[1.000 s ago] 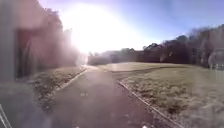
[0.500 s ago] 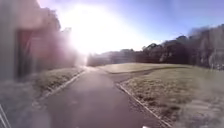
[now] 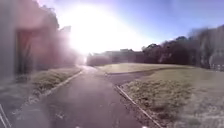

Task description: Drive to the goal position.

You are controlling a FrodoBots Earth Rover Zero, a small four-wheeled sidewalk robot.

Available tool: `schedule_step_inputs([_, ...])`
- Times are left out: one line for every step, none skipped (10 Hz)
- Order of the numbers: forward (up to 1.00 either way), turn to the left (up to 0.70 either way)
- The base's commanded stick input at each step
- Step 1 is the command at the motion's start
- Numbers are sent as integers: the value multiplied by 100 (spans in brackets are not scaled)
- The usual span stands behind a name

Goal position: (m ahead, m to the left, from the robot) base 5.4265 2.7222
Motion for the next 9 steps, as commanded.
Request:
schedule_step_inputs([70, 0])
schedule_step_inputs([70, 0])
schedule_step_inputs([70, 0])
schedule_step_inputs([70, 11])
schedule_step_inputs([70, 27])
schedule_step_inputs([70, 27])
schedule_step_inputs([70, 27])
schedule_step_inputs([70, 25])
schedule_step_inputs([70, 7])
